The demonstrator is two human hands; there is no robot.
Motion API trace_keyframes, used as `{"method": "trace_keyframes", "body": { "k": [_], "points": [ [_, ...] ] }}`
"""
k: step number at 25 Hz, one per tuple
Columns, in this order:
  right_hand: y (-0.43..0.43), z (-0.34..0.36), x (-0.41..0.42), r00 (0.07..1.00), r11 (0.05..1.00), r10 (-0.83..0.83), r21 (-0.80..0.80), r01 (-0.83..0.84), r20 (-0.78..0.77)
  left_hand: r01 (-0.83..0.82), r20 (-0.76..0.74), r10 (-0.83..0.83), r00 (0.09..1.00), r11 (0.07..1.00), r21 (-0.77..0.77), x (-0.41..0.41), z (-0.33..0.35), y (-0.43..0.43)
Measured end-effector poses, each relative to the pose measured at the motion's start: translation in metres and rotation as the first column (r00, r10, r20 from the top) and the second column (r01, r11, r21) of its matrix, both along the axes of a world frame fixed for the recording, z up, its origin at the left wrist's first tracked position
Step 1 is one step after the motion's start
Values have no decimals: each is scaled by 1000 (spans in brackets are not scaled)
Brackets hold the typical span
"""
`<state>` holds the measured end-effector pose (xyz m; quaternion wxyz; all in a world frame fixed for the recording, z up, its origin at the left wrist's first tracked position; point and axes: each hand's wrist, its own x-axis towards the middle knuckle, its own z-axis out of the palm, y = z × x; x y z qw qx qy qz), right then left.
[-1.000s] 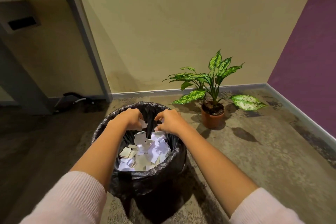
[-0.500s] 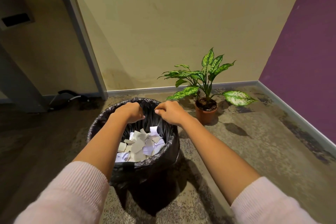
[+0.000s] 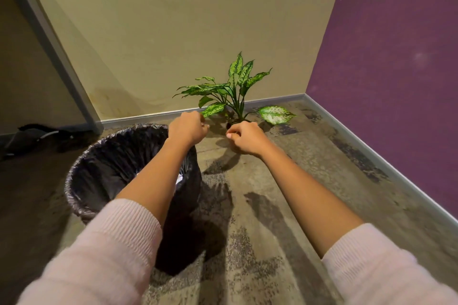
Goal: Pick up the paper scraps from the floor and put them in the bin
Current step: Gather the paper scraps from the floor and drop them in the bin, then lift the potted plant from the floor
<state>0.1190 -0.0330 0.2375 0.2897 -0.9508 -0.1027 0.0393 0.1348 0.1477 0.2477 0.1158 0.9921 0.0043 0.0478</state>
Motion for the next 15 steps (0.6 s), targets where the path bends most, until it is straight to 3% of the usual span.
{"method": "trace_keyframes", "body": {
  "k": [7, 15],
  "points": [
    [-106, -33, -25, 983, 985, -171, -47, 169, -63, 194, -1, -194, 981, 980, -39, -8, -39, -108],
    [-193, -127, -59, 920, 934, -355, -98, 343, -166, 332, -119, -332, 936, 943, -15, -24, -142, -203]
  ]
}}
